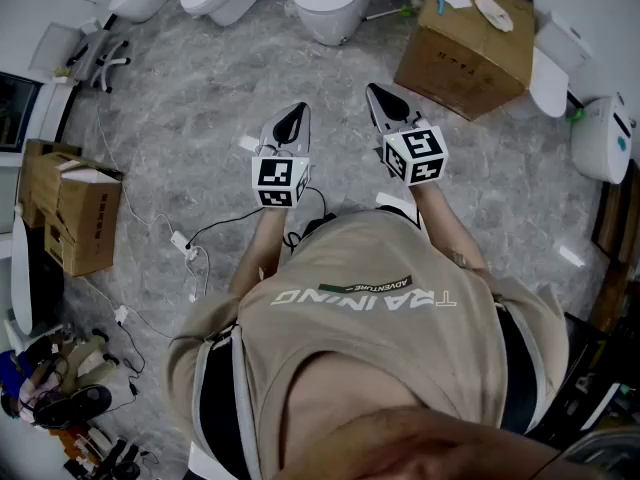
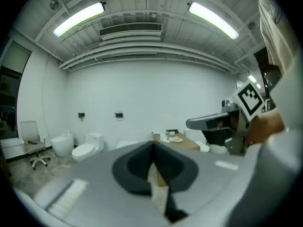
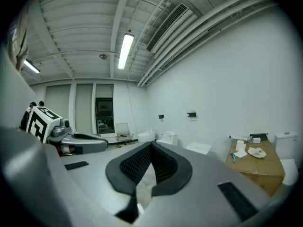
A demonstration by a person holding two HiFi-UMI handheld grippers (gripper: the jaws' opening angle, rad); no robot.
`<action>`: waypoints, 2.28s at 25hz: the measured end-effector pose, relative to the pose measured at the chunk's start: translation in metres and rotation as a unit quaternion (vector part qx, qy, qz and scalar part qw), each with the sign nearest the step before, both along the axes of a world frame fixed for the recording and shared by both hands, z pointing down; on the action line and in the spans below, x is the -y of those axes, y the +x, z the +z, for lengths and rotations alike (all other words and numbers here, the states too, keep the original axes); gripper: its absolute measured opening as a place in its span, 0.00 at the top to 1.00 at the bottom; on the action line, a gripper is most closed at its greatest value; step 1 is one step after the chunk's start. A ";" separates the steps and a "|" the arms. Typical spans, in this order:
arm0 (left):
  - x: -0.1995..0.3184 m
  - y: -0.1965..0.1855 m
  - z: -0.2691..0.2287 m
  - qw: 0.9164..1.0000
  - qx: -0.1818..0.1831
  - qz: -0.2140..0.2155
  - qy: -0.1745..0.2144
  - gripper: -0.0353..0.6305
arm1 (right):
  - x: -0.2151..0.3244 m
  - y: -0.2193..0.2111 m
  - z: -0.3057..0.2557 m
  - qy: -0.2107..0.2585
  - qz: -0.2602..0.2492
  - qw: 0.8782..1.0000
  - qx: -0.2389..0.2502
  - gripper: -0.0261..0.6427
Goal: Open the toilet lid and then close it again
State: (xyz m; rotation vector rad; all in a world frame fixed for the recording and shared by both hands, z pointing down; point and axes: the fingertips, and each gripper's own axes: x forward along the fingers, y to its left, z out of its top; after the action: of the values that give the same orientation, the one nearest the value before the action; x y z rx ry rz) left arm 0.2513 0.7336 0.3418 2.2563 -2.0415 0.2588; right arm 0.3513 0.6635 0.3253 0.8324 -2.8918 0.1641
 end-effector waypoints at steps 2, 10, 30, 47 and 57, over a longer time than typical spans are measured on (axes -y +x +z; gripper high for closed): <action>-0.002 -0.011 -0.003 1.000 -0.017 0.001 0.004 0.94 | -0.004 -0.009 0.000 -0.004 0.000 1.000 -0.002 0.94; -0.006 -0.038 0.015 0.999 -0.041 0.027 -0.013 0.94 | -0.020 -0.034 0.002 -0.009 0.019 1.000 -0.002 0.94; 0.120 -0.074 0.024 0.997 -0.052 -0.039 -0.034 0.94 | 0.127 -0.036 0.037 -0.026 0.009 1.000 0.001 0.94; 0.210 -0.091 0.048 0.992 -0.063 -0.090 -0.069 0.94 | 0.231 -0.066 0.087 -0.074 -0.058 0.995 -0.021 0.94; 0.247 -0.153 0.060 0.992 -0.094 -0.061 -0.061 0.94 | 0.265 -0.125 0.094 -0.074 -0.030 0.996 -0.049 0.94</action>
State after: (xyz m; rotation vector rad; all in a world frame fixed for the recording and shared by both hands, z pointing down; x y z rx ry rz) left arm 0.0988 0.4864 0.4017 1.9936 -1.9986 0.1500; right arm 0.2267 0.3987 0.4191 0.7082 -2.7689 0.3175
